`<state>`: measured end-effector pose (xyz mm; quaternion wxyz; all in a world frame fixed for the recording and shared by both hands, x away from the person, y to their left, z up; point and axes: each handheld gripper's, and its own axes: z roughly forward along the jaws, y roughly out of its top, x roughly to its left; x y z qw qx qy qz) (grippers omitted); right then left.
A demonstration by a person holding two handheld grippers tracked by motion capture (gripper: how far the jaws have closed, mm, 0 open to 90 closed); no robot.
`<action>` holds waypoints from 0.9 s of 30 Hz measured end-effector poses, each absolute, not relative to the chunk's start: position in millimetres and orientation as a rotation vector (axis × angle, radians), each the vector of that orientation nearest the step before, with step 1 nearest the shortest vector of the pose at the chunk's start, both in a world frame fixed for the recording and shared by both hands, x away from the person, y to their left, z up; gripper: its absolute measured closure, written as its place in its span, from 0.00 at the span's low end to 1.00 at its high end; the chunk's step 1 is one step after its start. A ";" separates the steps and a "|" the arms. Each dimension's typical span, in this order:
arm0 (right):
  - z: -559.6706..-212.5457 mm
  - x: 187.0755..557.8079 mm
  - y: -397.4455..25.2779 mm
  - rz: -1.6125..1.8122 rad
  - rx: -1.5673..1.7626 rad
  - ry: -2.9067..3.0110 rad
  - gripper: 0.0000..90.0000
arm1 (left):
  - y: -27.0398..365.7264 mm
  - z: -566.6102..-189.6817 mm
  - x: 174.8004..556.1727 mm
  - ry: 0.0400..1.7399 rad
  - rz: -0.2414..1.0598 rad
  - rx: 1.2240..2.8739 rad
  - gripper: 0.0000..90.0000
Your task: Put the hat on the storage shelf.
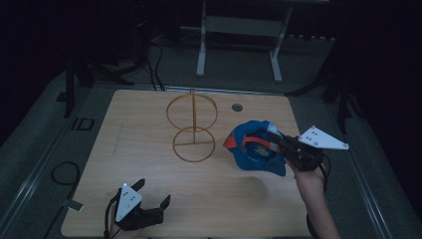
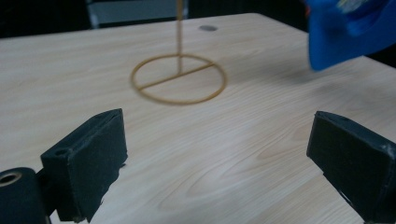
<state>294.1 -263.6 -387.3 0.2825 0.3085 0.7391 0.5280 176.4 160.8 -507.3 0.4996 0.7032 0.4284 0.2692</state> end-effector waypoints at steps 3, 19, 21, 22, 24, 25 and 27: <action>-391.0 287.1 -258.9 1.432 0.817 1.994 0.95 | 152.5 -496.3 181.2 0.995 0.643 1.718 0.06; -396.6 259.0 -235.1 1.472 0.717 2.055 0.95 | 116.2 -441.7 205.9 0.813 0.575 1.780 0.07; -396.3 257.8 -233.5 1.465 0.710 2.054 0.95 | 113.3 -439.1 207.4 0.808 0.578 1.778 0.08; -395.9 256.2 -231.6 1.476 0.700 2.057 0.95 | 107.7 -434.1 211.0 0.786 0.586 1.789 0.08; -395.6 254.4 -228.8 1.468 0.691 2.059 0.95 | 102.9 -429.3 214.8 0.769 0.591 1.794 0.08; -395.6 253.9 -227.7 1.475 0.686 2.060 0.95 | 102.9 -429.3 214.8 0.769 0.591 1.794 0.10; -395.4 252.3 -224.9 1.479 0.672 2.065 0.95 | 95.2 -422.2 220.9 0.747 0.588 1.795 0.12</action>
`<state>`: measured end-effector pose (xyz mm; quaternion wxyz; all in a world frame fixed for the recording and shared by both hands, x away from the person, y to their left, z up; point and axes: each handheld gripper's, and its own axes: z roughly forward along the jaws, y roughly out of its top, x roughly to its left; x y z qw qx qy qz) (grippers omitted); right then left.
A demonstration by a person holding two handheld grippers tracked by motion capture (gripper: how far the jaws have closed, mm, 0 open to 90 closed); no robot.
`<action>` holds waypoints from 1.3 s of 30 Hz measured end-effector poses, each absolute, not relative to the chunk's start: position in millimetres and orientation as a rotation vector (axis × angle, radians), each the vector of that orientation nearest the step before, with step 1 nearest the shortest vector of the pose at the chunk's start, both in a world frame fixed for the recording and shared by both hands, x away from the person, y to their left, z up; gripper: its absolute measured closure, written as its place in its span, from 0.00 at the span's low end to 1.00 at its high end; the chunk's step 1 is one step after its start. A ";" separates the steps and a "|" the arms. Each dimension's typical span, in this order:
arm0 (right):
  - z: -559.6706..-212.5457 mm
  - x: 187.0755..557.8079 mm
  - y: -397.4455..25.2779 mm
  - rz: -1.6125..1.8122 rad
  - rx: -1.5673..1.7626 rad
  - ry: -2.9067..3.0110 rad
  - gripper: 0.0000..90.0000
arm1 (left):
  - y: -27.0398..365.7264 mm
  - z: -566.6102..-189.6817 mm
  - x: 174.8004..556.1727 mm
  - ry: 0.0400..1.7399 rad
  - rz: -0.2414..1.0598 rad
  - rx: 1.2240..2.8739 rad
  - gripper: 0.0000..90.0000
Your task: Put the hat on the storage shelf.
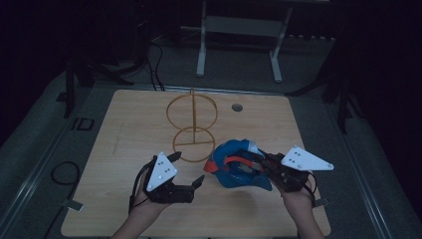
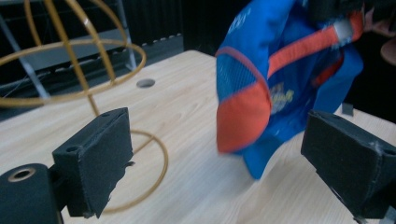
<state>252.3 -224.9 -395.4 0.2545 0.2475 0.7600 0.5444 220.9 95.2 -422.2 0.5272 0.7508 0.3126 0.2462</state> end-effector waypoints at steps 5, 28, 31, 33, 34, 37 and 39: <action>-395.0 249.2 -219.6 1.491 0.653 2.071 0.95 | 75.9 -412.2 233.0 0.720 0.601 1.824 0.16; -401.9 241.8 -200.7 1.507 0.585 2.139 0.95 | 47.4 -417.6 252.5 0.687 0.610 1.877 0.97; -402.4 240.4 -199.5 1.505 0.584 2.144 0.95 | 45.0 -417.6 251.4 0.688 0.630 1.882 0.98; -403.3 237.9 -198.8 1.518 0.580 2.157 0.94 | 43.6 -415.7 250.6 0.698 0.652 1.861 0.99; -403.3 237.9 -198.8 1.518 0.580 2.157 0.94 | 43.6 -415.7 250.6 0.698 0.652 1.861 0.99; -402.9 233.5 -200.6 1.525 0.579 2.160 0.94 | 40.6 -409.3 249.0 0.676 0.669 1.857 0.99; -403.0 229.8 -202.0 1.532 0.580 2.157 0.94 | 39.0 -405.7 247.2 0.667 0.679 1.853 0.99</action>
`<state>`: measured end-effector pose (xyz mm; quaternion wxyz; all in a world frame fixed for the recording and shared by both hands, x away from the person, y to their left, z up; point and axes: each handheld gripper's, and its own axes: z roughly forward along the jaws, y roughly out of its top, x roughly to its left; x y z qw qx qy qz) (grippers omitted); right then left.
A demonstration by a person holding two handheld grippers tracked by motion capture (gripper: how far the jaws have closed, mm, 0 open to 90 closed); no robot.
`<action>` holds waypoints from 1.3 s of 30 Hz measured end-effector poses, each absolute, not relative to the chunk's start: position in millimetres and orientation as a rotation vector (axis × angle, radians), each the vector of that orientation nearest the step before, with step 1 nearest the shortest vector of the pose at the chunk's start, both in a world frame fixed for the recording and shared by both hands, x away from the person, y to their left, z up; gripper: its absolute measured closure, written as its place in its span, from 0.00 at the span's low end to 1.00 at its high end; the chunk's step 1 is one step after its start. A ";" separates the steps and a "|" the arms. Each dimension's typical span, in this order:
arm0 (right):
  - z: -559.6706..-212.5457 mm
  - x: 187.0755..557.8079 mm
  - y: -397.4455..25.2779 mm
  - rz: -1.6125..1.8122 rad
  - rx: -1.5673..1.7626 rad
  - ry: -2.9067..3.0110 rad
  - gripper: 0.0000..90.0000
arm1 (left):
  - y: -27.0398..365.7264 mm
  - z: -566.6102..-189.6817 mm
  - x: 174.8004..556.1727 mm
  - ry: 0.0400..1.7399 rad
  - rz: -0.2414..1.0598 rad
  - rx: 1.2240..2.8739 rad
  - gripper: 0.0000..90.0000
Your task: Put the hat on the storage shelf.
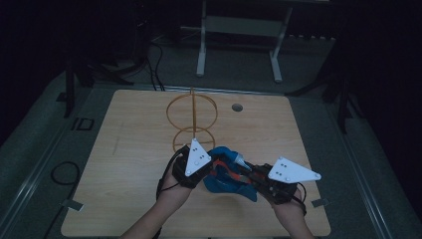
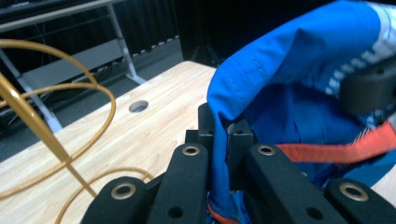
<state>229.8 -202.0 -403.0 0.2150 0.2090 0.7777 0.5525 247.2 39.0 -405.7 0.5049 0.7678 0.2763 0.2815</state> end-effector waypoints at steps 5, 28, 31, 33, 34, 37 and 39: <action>-403.7 221.0 -207.8 1.559 0.584 2.163 0.91 | 36.7 -398.9 242.2 0.637 0.677 1.846 0.99; -384.8 199.3 -238.1 1.614 0.555 2.143 0.58 | 69.7 -393.5 238.4 0.496 0.553 1.751 0.99; -392.9 202.6 -235.1 1.589 0.561 2.172 0.56 | 76.1 -391.5 239.9 0.421 0.510 1.752 0.99; -396.9 202.9 -231.9 1.581 0.554 2.185 0.55 | 79.8 -389.9 239.0 0.350 0.471 1.742 0.99; -398.4 203.0 -230.4 1.580 0.546 2.192 0.55 | 82.1 -387.6 238.1 0.300 0.419 1.749 0.99; -402.8 204.0 -225.4 1.595 0.530 2.219 0.55 | 84.3 -386.1 236.6 0.240 0.355 1.733 0.99; -403.9 203.6 -223.2 1.597 0.525 2.227 0.55 | 84.3 -386.0 235.4 0.229 0.340 1.722 0.99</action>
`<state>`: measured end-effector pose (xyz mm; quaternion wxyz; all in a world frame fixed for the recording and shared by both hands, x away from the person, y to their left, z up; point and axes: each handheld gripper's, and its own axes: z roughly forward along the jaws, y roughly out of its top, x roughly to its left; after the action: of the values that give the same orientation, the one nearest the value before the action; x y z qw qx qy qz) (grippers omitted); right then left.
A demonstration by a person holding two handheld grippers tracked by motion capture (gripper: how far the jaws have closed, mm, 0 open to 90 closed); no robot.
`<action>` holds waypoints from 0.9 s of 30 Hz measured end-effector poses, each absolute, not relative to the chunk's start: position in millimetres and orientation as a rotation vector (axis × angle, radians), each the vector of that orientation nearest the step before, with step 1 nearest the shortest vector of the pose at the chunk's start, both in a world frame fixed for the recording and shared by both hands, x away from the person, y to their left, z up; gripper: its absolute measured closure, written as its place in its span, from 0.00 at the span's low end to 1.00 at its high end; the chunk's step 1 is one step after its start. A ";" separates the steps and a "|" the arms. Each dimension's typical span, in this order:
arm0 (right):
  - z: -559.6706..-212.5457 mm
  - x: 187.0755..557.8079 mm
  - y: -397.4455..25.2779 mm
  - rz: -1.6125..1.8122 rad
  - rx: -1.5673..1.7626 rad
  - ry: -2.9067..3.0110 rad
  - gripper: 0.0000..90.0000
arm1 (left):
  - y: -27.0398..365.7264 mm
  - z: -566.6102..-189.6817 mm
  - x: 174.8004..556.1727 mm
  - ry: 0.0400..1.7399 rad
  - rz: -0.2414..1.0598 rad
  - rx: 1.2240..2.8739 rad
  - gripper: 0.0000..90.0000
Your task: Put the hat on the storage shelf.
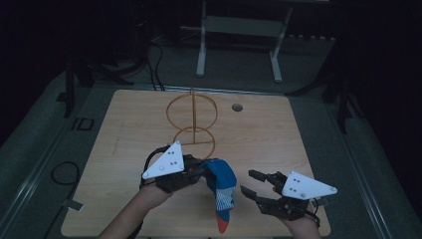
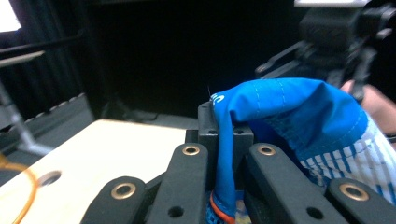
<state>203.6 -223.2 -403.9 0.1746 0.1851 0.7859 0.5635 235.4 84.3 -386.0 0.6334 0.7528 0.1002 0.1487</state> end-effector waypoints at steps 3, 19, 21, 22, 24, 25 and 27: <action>-406.5 199.5 -213.5 1.600 0.464 2.262 0.55 | 83.0 -386.1 233.8 0.201 0.277 1.711 0.99; -410.0 197.6 -198.9 1.591 0.389 2.319 0.94 | 81.9 -387.7 236.4 0.199 0.263 1.719 0.99; -408.9 197.8 -200.6 1.593 0.412 2.307 1.00 | 83.6 -389.5 237.8 0.210 0.258 1.718 0.98; -408.2 197.9 -201.7 1.594 0.417 2.297 1.00 | 84.9 -390.2 238.3 0.216 0.254 1.716 0.99; -406.3 197.7 -204.0 1.607 0.430 2.282 1.00 | 86.9 -391.4 238.4 0.222 0.257 1.714 0.98; -405.1 197.7 -205.2 1.611 0.432 2.278 1.00 | 87.8 -391.7 238.4 0.224 0.252 1.718 0.98; -402.6 197.5 -207.2 1.623 0.435 2.268 1.00 | 88.8 -391.7 237.9 0.224 0.256 1.723 0.98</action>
<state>197.4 -207.2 -402.6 0.1588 0.1520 0.7934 0.5676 237.9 88.8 -391.7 0.6385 0.7550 0.0984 0.1122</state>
